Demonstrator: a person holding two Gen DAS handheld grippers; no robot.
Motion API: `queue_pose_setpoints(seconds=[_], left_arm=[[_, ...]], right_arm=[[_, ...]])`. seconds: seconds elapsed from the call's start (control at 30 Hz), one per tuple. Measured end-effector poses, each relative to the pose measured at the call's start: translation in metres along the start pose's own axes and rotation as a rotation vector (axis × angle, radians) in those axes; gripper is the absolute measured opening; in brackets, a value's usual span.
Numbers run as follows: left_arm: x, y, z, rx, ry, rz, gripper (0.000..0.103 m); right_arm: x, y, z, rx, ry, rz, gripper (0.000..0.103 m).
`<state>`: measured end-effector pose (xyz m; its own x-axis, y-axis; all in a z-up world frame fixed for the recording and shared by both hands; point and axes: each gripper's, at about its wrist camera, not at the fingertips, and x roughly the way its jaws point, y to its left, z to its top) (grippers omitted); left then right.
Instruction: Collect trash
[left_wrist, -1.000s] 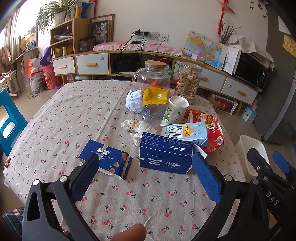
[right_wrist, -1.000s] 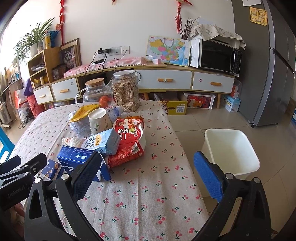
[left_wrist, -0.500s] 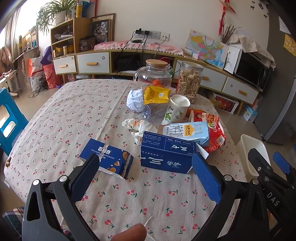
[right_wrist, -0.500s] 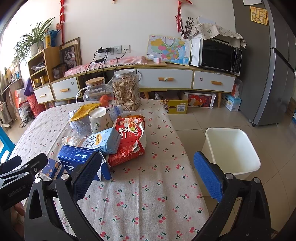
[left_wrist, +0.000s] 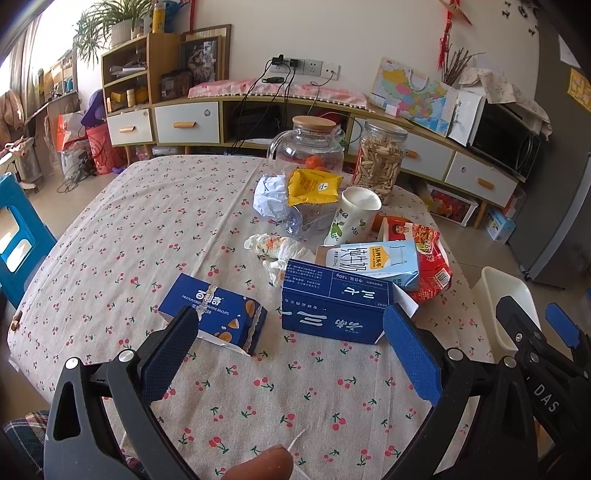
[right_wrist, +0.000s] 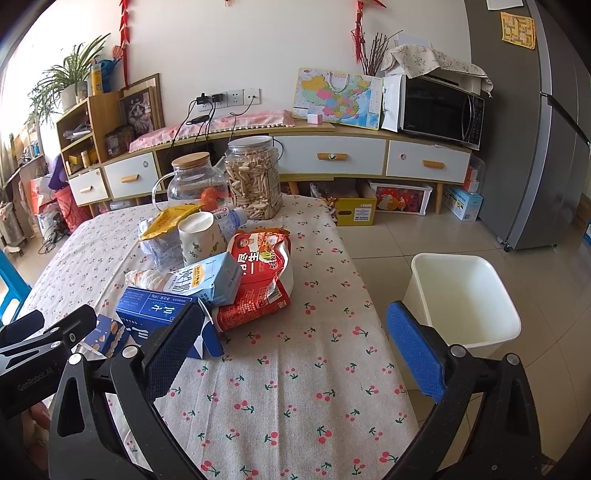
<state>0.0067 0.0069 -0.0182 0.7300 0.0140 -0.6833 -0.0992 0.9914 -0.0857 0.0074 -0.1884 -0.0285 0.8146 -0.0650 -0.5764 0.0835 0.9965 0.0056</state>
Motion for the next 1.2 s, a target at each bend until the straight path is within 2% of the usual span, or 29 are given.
queue_pose_setpoints(seconds=[0.57, 0.73, 0.83, 0.97, 1.1, 1.2], left_arm=[[0.002, 0.001, 0.002, -0.006, 0.018, 0.008, 0.097], [0.004, 0.003, 0.001, -0.010, 0.028, 0.021, 0.097], [0.013, 0.013, 0.001, -0.042, 0.073, 0.052, 0.097], [0.035, 0.048, -0.002, -0.180, 0.205, 0.049, 0.097], [0.050, 0.070, -0.009, -0.292, 0.296, 0.057, 0.097], [0.052, 0.070, -0.011, -0.315, 0.310, 0.053, 0.097]], right_arm=[[0.002, 0.002, -0.003, -0.001, 0.007, 0.004, 0.096], [0.008, 0.003, -0.007, 0.004, 0.036, 0.008, 0.096], [0.015, 0.003, -0.011, 0.010, 0.091, 0.008, 0.096], [0.018, 0.001, 0.005, 0.009, 0.216, 0.032, 0.096], [0.012, 0.008, 0.026, -0.054, 0.238, 0.025, 0.096], [0.016, 0.010, 0.036, -0.103, 0.241, -0.011, 0.096]])
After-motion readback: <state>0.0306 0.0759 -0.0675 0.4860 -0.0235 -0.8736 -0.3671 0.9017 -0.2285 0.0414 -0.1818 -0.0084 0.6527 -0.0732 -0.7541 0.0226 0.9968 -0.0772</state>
